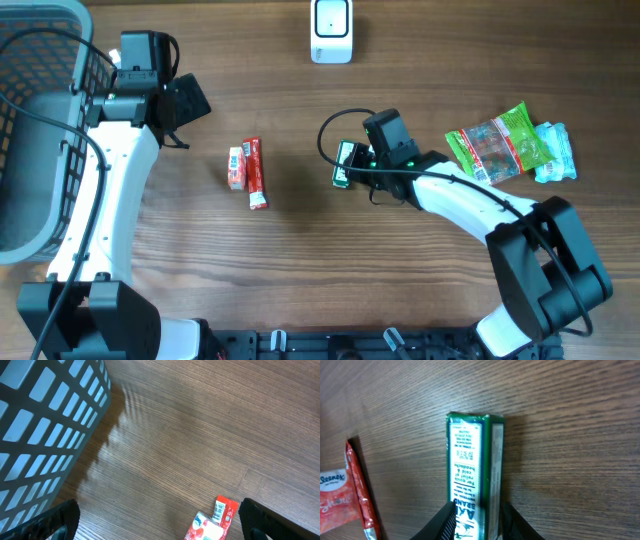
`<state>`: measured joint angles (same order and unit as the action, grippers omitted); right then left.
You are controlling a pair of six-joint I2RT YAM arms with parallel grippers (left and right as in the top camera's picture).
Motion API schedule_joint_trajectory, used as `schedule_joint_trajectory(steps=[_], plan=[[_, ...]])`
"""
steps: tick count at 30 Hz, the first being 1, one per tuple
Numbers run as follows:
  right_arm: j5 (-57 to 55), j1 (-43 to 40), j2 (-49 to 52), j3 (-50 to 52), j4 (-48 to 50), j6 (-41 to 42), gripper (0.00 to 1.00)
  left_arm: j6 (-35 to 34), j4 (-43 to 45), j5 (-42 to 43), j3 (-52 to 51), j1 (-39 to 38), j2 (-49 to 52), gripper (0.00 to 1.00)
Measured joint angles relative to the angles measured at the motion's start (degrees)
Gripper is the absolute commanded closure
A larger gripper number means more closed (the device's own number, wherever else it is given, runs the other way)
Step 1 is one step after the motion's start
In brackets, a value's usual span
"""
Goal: Scan the item barcode
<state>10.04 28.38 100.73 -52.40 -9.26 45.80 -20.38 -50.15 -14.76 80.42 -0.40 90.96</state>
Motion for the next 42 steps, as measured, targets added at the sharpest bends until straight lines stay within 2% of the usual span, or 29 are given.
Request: schedule_joint_trajectory(steps=[8, 9, 10, 12, 17, 20, 25, 30, 32, 33, 35, 36, 37, 39, 42], plan=[[0.0, 0.0, 0.2, 2.4, 4.7, 0.0, 0.69, 0.0, 0.0, 0.0, 0.0, 0.0, 0.0, 0.00], [0.2, 0.0, 0.5, 2.4, 5.3, 0.0, 0.71, 0.0, 0.0, 0.0, 0.0, 0.0, 0.0, 0.00], [0.6, 0.0, 1.2, 2.4, 6.3, 0.0, 0.79, 0.0, 0.0, 0.0, 0.0, 0.0, 0.0, 0.00], [1.8, 0.0, 2.7, 2.4, 7.4, 0.0, 0.83, 0.0, 0.0, 0.0, 0.0, 0.0, 0.0, 0.00], [3.3, -0.5, 2.8, 2.3, 7.6, -0.2, 0.82, 0.0, 0.0, 0.0, 0.0, 0.0, 0.0, 0.00], [3.3, -0.5, 2.8, 2.3, 7.6, -0.2, 0.95, 0.0, 0.0, 0.0, 0.0, 0.0, 0.0, 0.00], [3.6, -1.0, 1.6, 2.2, 6.7, -2.0, 0.92, 0.0, 0.0, 0.0, 0.0, 0.0, 0.0, 0.00], [2.9, -1.2, -1.1, 2.4, 4.2, -5.0, 0.94, 0.0, 0.0, 0.0, 0.0, 0.0, 0.0, 0.00], [2.8, -1.2, -2.4, 2.4, 3.8, -5.4, 0.79, 0.0, 0.0, 0.0, 0.0, 0.0, 0.0, 0.00], [2.8, -1.2, -3.1, 2.4, 3.6, -5.7, 0.75, 0.0, 0.0, 0.0, 0.0, 0.0, 0.0, 0.00], [2.6, -1.2, -4.4, 2.4, 3.1, -5.9, 0.51, 0.0, 0.0, 0.0, 0.0, 0.0, 0.0, 0.00], [2.6, -1.2, -4.7, 2.4, 2.7, -5.7, 0.48, 0.0, 0.0, 0.0, 0.0, 0.0, 0.0, 0.00], [2.5, -1.0, -5.0, 2.4, 2.0, -5.1, 0.40, 0.0, 0.0, 0.0, 0.0, 0.0, 0.0, 0.00], [0.9, 0.9, -5.1, 2.4, 0.7, -4.3, 0.33, 0.0, 0.0, 0.0, 0.0, 0.0, 0.0, 0.00], [-5.4, 7.0, -5.1, 2.4, -0.1, -3.4, 0.28, 0.0, 0.0, 0.0, 0.0, 0.0, 0.0, 0.00]])
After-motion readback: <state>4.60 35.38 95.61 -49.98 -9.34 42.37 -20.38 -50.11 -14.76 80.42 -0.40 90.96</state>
